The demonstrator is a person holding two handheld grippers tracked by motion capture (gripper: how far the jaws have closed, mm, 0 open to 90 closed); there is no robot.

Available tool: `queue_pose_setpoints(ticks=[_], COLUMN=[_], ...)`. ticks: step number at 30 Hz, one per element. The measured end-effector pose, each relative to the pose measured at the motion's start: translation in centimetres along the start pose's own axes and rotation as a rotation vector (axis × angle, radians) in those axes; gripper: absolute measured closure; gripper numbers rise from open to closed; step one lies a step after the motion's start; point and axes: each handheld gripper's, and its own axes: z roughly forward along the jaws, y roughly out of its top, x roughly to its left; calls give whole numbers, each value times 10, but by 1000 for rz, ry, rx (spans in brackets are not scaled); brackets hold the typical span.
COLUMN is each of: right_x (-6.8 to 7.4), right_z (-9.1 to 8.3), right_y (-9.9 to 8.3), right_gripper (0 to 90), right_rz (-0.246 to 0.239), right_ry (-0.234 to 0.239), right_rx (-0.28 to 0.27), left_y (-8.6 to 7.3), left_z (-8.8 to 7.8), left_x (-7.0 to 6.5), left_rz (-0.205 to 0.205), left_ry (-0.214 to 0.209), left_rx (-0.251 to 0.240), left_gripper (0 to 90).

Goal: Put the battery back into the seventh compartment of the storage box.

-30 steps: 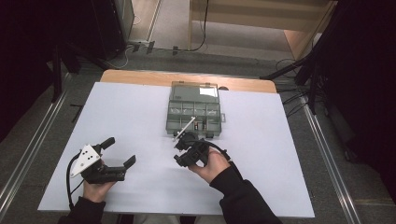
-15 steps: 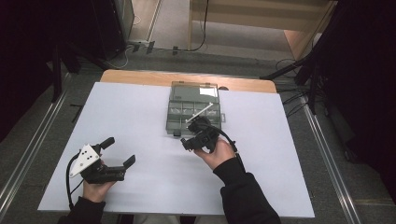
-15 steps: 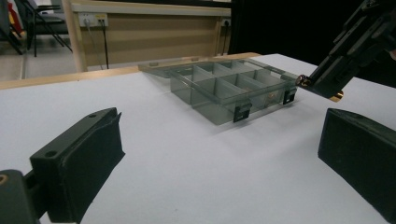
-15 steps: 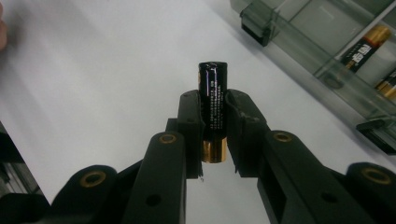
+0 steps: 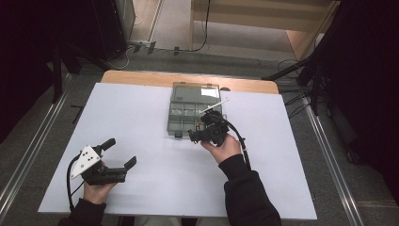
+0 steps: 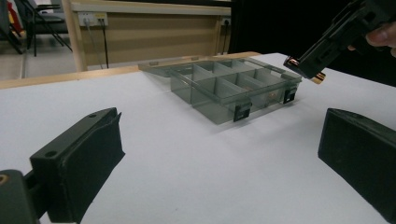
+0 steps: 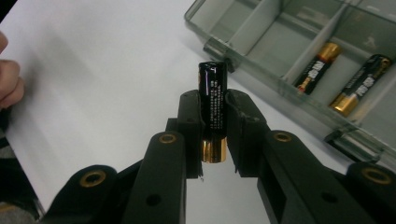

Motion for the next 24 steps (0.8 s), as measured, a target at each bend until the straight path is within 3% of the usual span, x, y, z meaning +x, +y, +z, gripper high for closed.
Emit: queue_pose_setpoints(ticks=[8, 16, 24], right_x=[-19, -45, -61], right_z=[2, 8, 15], right_y=[4, 7, 7], right_gripper=[774, 775, 774], right_rz=[73, 181, 266], right_ry=[-3, 44, 33], right_rx=[-50, -94, -135], left_y=[0, 0, 0], left_z=[0, 0, 0], left_x=[0, 0, 1], left_rz=[0, 0, 2], left_ry=[-2, -3, -3], left_rx=[3, 3, 3], left_gripper=[0, 0, 0])
